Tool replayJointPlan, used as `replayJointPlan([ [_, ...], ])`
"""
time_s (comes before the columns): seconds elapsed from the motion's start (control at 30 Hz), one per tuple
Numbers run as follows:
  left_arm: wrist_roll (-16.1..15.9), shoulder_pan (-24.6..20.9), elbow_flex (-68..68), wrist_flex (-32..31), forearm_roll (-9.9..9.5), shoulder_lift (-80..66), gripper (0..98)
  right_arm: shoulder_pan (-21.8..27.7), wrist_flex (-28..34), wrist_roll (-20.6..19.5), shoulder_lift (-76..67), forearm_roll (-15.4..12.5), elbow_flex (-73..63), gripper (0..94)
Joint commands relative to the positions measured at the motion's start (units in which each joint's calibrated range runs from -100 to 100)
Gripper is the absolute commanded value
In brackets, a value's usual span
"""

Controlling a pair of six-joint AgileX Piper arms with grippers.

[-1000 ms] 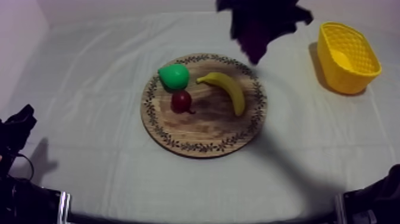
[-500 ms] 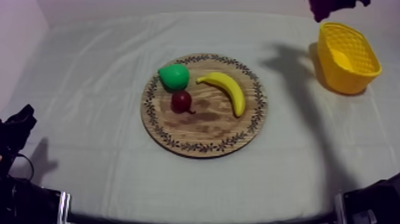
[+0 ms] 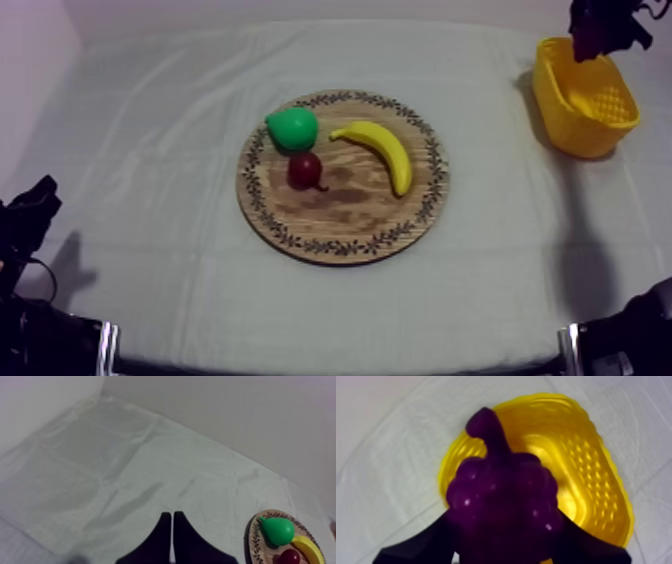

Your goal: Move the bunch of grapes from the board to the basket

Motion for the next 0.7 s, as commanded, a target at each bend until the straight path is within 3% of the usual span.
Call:
replayJointPlan([
  [0.0, 0.01, -0.03, 0.00, -0.01, 0.01, 0.05, 0.1, 0.53, -0.41, -0.06, 0.99, -0.27, 0.09, 55.1],
  [0.17, 0.01, -0.03, 0.00, -0.01, 0.01, 0.05, 0.1, 0.99, -1.06, 0.20, 0.84, -0.65, 1.31, 66.6],
  [0.3, 0.01, -0.03, 0.00, -0.01, 0.01, 0.05, 0.1, 1.26, -2.20, 1.36, -2.26, -1.68, 4.37, 70.2],
  [0.5, 0.01, -0.03, 0.00, -0.01, 0.01, 0.05, 0.1, 0.72, -2.27, 3.28, -11.34, -3.12, 10.37, 68.4],
  [0.67, 0.01, -0.03, 0.00, -0.01, 0.01, 0.05, 0.1, -0.47, -2.58, 5.16, -22.47, -4.47, 16.80, 58.8],
])
